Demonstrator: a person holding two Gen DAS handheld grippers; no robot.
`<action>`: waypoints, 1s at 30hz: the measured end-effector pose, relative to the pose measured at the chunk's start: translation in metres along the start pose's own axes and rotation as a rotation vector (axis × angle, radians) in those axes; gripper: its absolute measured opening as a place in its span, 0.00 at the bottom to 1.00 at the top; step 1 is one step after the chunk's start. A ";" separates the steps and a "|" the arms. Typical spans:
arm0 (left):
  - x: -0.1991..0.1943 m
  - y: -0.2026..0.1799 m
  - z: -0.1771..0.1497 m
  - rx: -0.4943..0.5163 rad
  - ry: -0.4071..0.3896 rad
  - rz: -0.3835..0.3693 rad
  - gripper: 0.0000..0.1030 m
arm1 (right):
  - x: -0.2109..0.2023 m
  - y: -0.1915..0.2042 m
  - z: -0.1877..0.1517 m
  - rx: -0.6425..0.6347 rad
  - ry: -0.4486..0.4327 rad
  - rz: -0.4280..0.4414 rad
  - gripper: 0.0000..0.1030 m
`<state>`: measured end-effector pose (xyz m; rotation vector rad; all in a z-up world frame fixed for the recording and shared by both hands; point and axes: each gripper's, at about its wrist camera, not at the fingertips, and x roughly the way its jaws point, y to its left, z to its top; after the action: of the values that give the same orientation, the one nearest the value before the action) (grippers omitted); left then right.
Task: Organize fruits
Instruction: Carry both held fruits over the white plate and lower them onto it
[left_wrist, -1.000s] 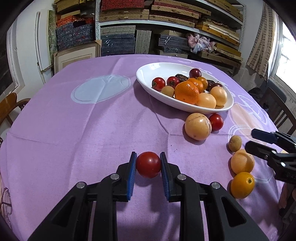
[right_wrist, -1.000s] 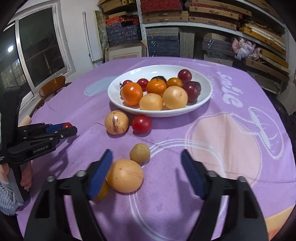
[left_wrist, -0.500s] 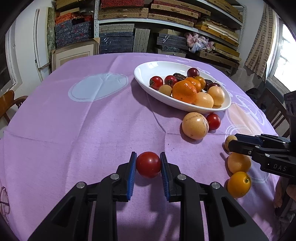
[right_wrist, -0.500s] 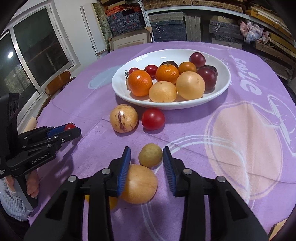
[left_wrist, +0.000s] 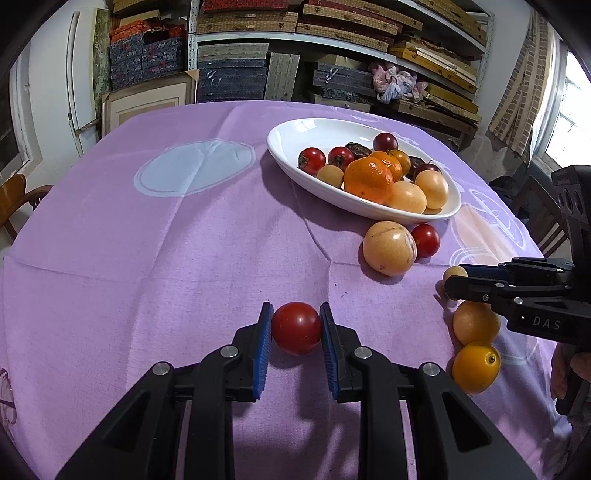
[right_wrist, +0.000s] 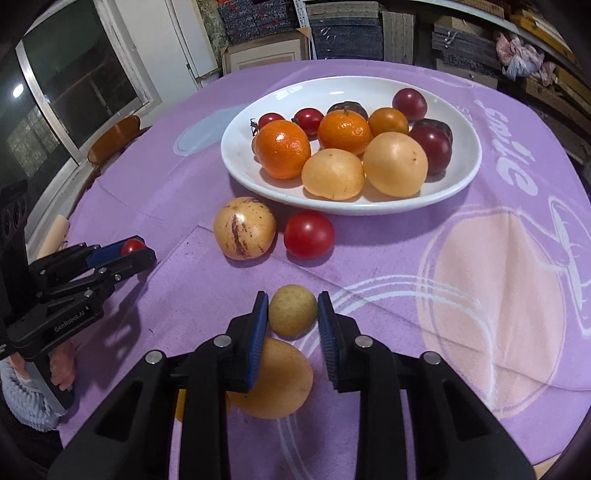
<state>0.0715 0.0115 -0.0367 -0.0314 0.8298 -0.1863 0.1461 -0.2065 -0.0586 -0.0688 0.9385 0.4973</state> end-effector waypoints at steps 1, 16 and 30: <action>-0.001 0.000 0.000 0.002 -0.002 0.000 0.25 | 0.000 0.001 0.000 -0.006 -0.006 -0.009 0.26; 0.013 -0.023 0.082 0.068 -0.032 -0.014 0.25 | -0.054 -0.029 0.041 0.087 -0.212 0.009 0.26; 0.117 -0.038 0.197 0.058 0.013 0.041 0.25 | 0.004 -0.047 0.106 0.051 -0.222 -0.064 0.27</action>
<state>0.2884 -0.0552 0.0149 0.0415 0.8375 -0.1715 0.2484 -0.2182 -0.0055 0.0023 0.7288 0.4122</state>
